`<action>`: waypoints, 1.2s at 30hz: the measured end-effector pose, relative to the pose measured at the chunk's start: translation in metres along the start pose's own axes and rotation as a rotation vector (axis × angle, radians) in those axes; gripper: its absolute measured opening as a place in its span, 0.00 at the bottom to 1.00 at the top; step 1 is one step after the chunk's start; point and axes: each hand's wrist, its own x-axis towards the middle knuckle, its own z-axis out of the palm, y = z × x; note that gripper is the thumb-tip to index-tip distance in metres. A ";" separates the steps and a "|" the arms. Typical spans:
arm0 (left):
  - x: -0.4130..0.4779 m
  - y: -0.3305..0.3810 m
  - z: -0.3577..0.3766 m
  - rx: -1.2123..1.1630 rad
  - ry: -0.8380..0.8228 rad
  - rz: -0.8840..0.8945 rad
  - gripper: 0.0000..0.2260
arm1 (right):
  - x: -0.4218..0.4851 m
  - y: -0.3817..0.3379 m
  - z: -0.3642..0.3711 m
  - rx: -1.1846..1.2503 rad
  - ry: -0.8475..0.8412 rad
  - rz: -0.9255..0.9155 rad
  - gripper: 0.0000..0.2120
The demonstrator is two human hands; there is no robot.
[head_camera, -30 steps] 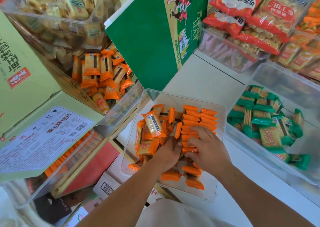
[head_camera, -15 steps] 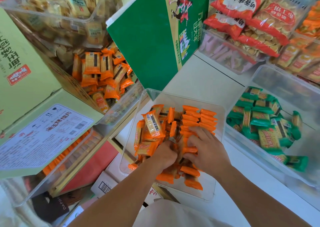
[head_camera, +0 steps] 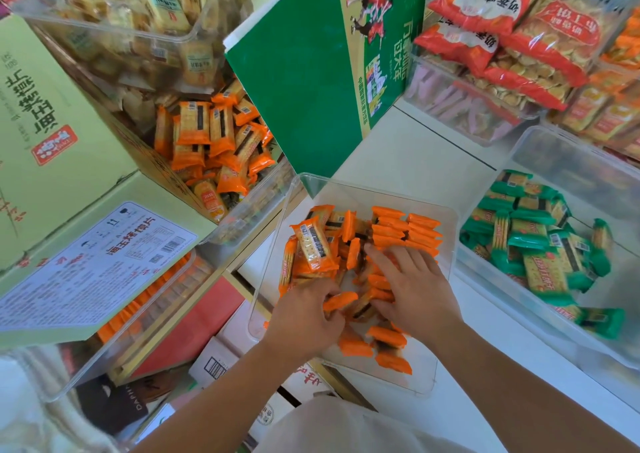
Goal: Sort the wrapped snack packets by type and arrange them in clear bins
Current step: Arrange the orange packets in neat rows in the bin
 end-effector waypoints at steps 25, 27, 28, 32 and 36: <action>0.011 0.012 0.029 0.173 -0.336 -0.033 0.20 | -0.047 -0.001 0.006 0.133 0.083 0.001 0.21; 0.011 0.015 0.034 0.307 -0.396 -0.037 0.23 | -0.043 -0.007 0.004 0.179 0.086 0.021 0.20; 0.013 0.016 0.036 0.348 -0.403 -0.037 0.23 | -0.040 -0.008 0.004 0.200 0.088 0.029 0.19; 0.015 0.013 0.033 0.316 -0.451 -0.040 0.16 | -0.030 -0.013 0.006 0.168 0.076 0.005 0.21; 0.010 -0.008 0.021 0.338 -0.430 -0.012 0.15 | -0.023 -0.018 0.008 0.091 0.067 -0.019 0.14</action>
